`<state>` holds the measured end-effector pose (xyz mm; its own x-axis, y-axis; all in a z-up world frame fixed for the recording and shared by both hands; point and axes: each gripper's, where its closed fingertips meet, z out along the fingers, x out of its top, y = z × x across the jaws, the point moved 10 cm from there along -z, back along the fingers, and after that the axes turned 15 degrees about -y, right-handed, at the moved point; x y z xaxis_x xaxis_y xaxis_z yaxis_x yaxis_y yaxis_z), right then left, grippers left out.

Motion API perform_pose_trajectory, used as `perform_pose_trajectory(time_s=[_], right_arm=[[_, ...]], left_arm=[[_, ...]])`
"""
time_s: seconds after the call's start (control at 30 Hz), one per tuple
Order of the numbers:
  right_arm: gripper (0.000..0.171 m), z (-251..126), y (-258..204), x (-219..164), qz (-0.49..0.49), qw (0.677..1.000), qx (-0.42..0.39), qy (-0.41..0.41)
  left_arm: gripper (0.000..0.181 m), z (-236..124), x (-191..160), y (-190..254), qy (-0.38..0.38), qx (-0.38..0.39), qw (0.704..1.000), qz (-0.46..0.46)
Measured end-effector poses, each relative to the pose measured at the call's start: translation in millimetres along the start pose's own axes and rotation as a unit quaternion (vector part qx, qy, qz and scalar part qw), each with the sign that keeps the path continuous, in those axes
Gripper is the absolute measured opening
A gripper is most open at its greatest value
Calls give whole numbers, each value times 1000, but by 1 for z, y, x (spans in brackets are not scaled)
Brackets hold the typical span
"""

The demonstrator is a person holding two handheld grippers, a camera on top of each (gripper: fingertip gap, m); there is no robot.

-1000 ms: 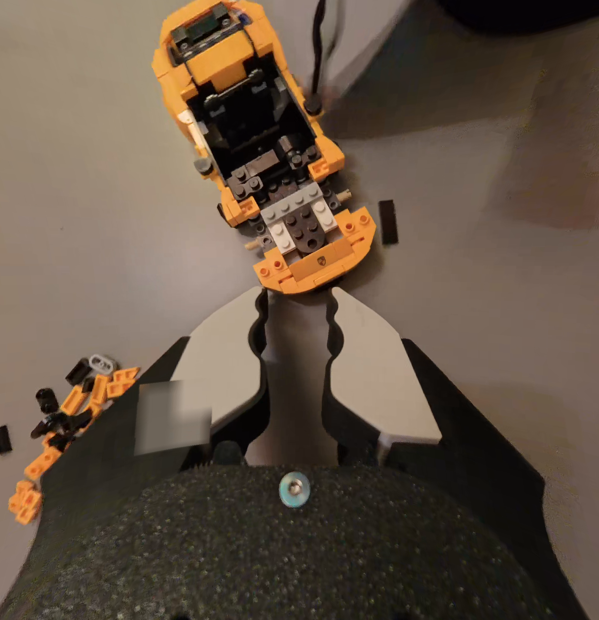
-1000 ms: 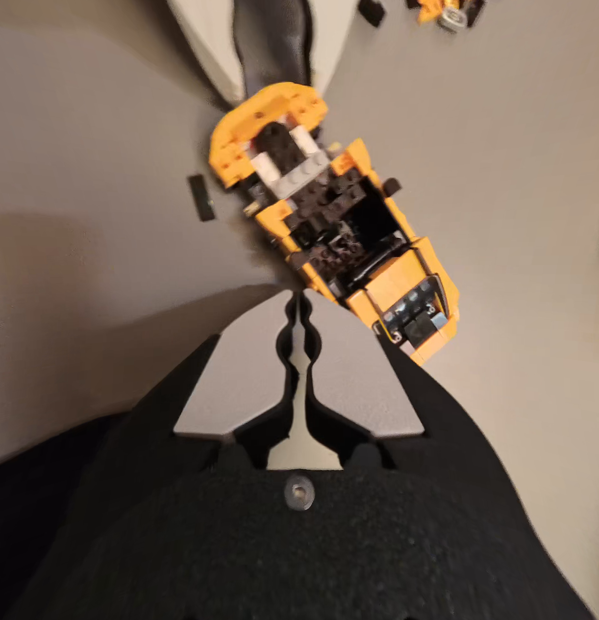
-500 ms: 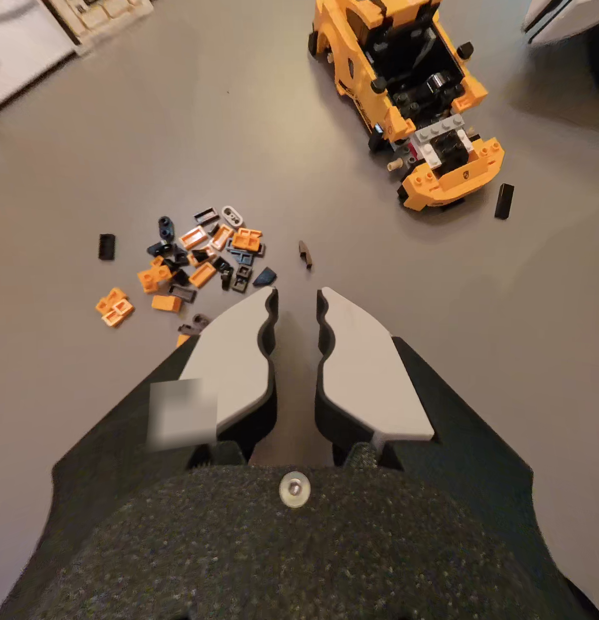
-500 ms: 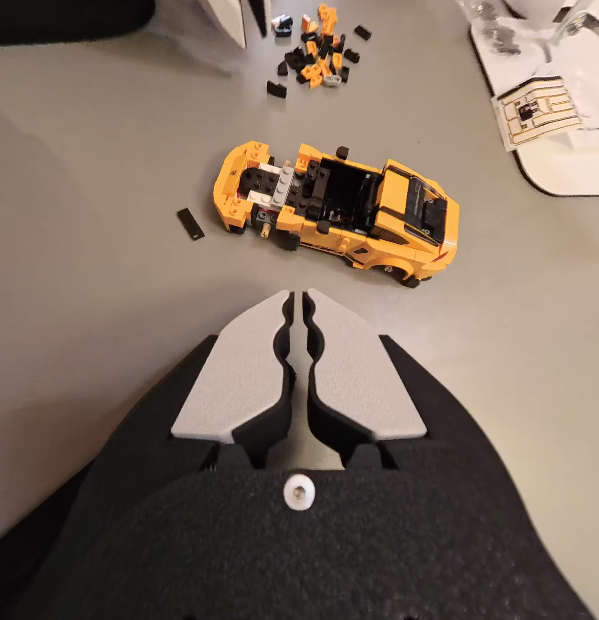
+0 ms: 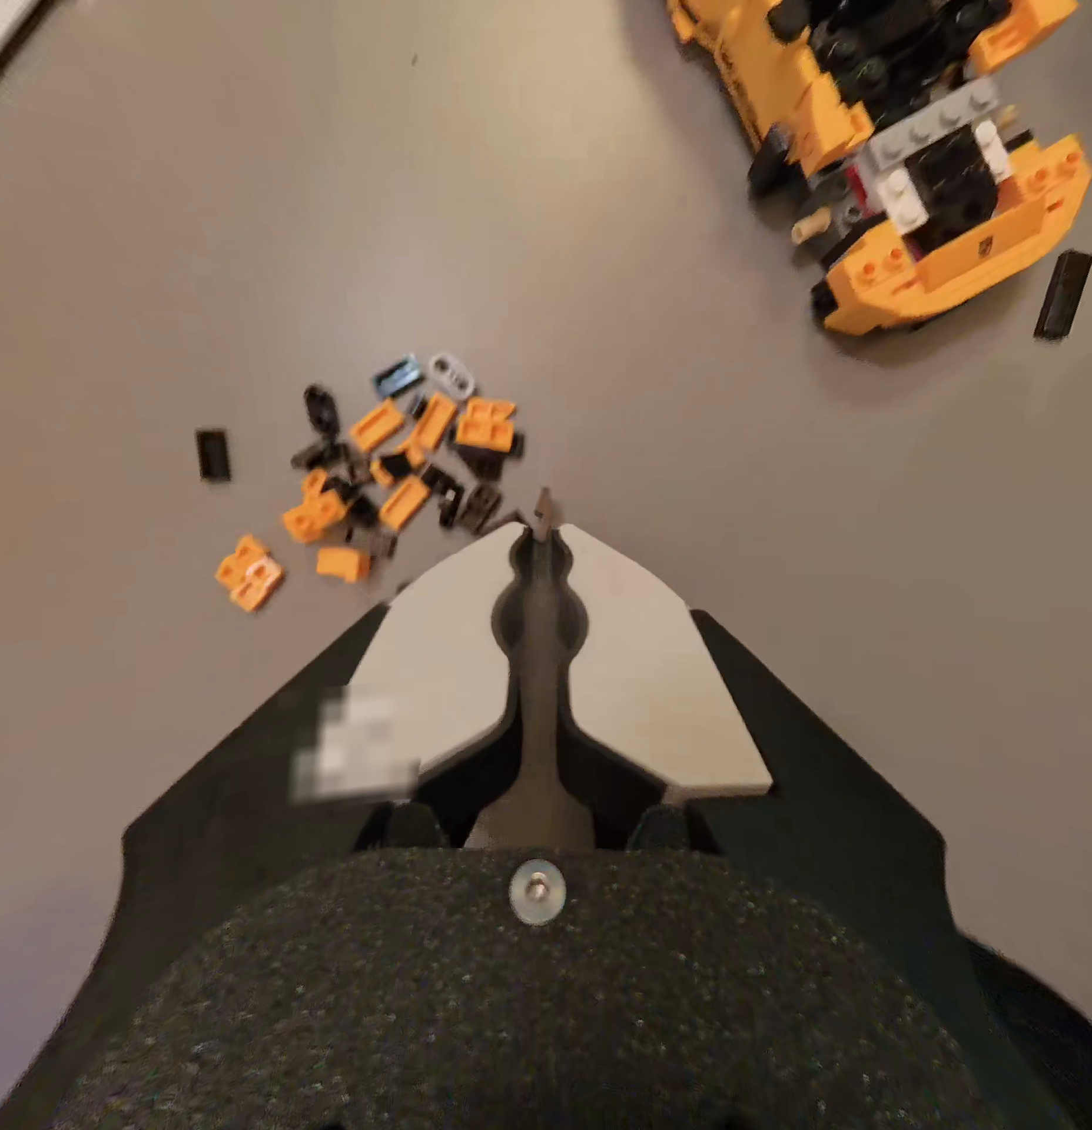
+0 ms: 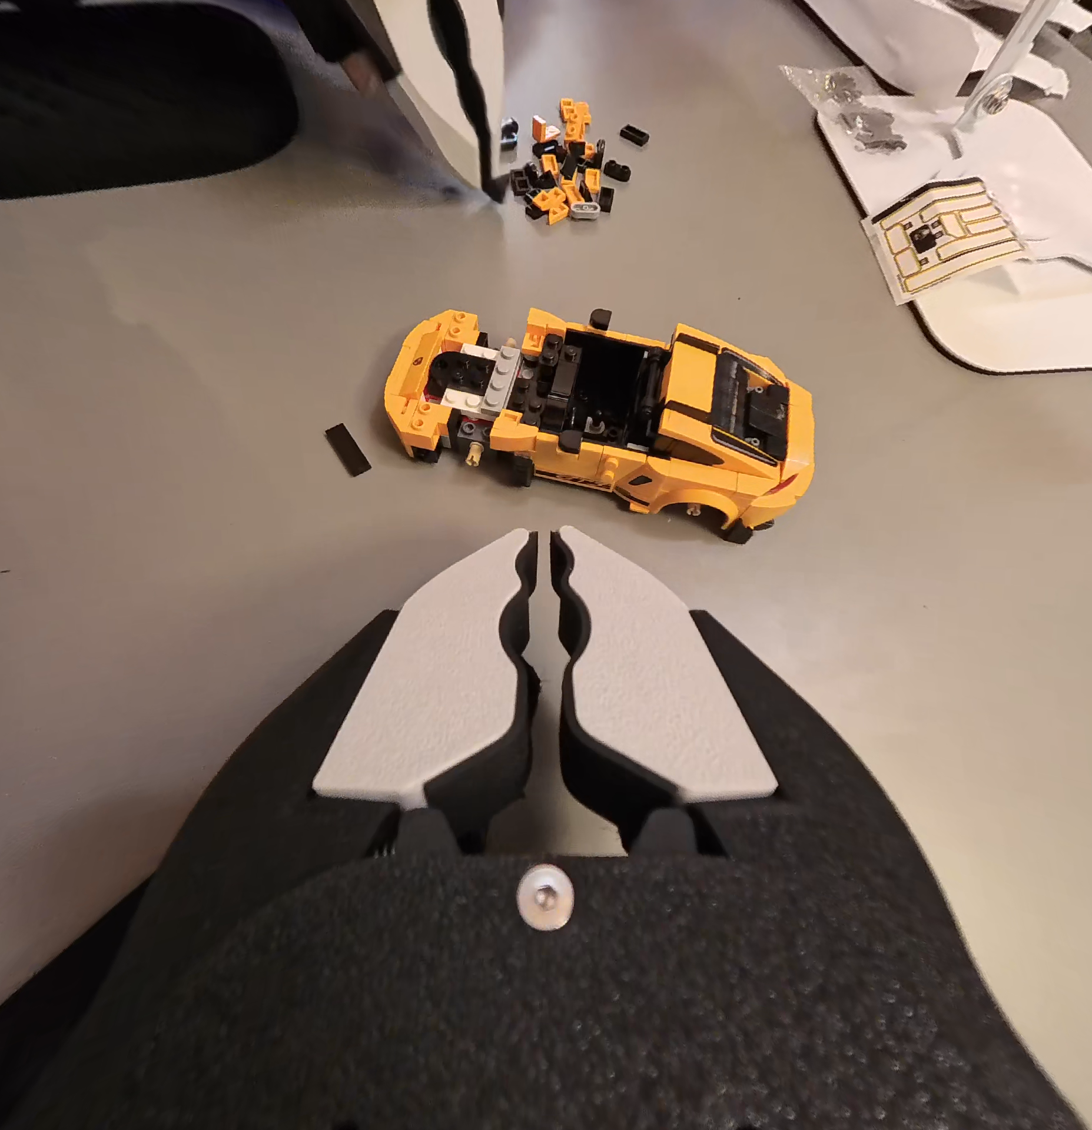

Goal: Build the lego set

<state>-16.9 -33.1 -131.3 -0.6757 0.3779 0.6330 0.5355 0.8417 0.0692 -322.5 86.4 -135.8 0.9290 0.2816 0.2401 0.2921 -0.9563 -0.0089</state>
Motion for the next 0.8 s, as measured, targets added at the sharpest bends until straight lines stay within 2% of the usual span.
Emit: perform_pose_trajectory(time_s=[0.1, 0.2, 0.27, 0.33, 0.4, 0.53, 0.67, 0.8], right_arm=[[3, 1, 1, 0, 1, 1000, 6, 2], [3, 2, 1, 0, 2, 1000, 11, -1], [3, 2, 1, 0, 1, 1000, 11, 0], [3, 1, 0, 0, 0, 1000, 9, 3], [3, 1, 0, 0, 0, 1000, 8, 3], [3, 1, 1, 0, 3, 1000, 9, 4], [3, 1, 1, -1, 5, 1000, 10, 6], [3, 1, 1, -1, 5, 1000, 12, 5]], left_arm=[[28, -16, -11, -14, -10, -9, 1000, -16], [22, -28, -8, -29, 8, 7, 999, -34], [16, -23, -3, -39, -11, 17, 999, -33], [6, -14, 3, -40, -35, -13, 999, -8], [5, -7, 8, -44, -49, -8, 999, -1], [13, -3, 9, -61, -98, 101, 990, -13], [11, -14, 19, -46, -23, 39, 998, 33], [15, -9, 26, -27, -17, -44, 995, 83]])
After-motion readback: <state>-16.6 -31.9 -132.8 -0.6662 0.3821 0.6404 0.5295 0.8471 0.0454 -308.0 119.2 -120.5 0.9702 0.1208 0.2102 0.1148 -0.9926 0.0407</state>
